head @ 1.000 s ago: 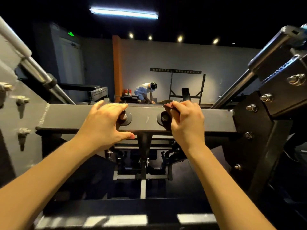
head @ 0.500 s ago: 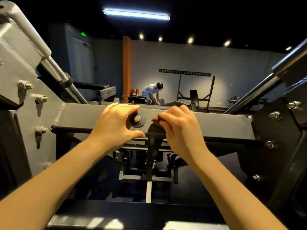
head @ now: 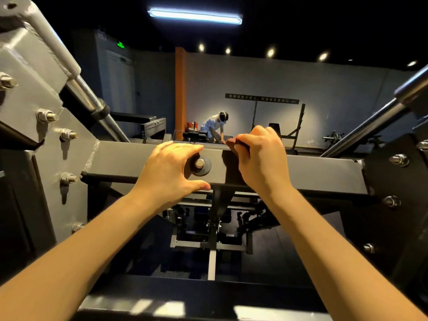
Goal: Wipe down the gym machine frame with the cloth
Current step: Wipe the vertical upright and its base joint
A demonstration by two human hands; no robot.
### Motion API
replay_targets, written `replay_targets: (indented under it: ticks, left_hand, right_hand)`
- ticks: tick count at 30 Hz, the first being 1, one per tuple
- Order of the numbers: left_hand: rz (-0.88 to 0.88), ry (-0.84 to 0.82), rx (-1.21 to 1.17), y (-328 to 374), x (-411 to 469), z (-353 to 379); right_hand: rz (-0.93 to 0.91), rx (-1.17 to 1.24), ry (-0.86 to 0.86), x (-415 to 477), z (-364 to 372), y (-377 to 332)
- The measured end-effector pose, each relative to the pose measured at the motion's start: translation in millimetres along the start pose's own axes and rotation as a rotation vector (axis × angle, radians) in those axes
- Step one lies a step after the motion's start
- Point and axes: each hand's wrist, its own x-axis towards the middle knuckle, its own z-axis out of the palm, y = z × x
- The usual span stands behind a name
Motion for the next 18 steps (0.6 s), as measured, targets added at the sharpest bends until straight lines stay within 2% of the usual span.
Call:
replay_targets:
  ticks: [5, 7, 11, 13, 16, 18]
  left_hand:
    - [0.008, -0.004, -0.003, -3.1, -1.1, 2.7]
    - [0.005, -0.016, -0.002, -4.4, -0.4, 2.6]
    - [-0.016, -0.015, 0.016, -5.1, -0.2, 1.6]
    - [-0.014, -0.006, 0.006, -5.0, -1.1, 3.3]
    - [-0.001, 0.021, -0.002, -5.5, -0.6, 5.3]
    - [0.006, -0.017, -0.013, -4.4, -0.1, 1.0]
  right_hand:
    - [-0.155, 0.03, -0.137, -52.7, -16.7, -20.0]
    - [-0.124, 0.009, -0.093, -25.7, -11.3, -5.1]
    - [0.057, -0.018, -0.001, 4.8, 2.8, -0.4]
    - [0.015, -0.009, 0.015, -17.6, 1.8, -18.7]
    - [-0.099, 0.076, -0.092, -54.3, -7.6, -35.2]
    - [-0.134, 0.119, -0.168, -60.3, -17.5, -30.8]
